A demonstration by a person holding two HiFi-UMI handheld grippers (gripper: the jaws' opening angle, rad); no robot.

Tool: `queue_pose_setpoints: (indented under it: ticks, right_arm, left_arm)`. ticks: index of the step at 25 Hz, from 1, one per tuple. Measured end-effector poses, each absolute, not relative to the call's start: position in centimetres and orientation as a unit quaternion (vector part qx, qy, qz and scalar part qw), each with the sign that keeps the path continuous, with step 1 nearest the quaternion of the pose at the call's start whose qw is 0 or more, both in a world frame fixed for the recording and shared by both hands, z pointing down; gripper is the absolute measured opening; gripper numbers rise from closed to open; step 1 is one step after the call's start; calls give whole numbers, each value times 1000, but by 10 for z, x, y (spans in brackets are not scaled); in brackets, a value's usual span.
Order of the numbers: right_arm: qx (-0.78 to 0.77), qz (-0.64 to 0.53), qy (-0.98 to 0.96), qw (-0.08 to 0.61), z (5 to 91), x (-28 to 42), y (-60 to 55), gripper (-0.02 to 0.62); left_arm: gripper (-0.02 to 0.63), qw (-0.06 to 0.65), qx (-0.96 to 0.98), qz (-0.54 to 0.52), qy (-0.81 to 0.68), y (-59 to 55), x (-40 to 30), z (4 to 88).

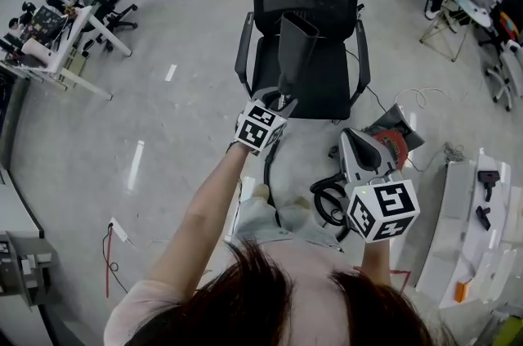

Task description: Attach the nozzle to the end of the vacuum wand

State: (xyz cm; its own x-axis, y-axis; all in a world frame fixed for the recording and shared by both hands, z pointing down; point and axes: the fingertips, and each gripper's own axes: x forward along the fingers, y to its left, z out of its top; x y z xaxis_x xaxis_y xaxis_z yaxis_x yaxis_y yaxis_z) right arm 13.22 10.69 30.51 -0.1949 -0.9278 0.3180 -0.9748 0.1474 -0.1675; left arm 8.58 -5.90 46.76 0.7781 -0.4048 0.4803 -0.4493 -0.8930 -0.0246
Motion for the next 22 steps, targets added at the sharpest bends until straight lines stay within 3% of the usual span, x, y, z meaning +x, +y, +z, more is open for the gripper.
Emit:
queue_pose_setpoints:
  ticks: [22]
  right_arm:
    - [655, 178, -734, 36, 306, 126, 90, 26]
  left_arm:
    - [160, 50, 945, 238, -218, -54, 83, 465]
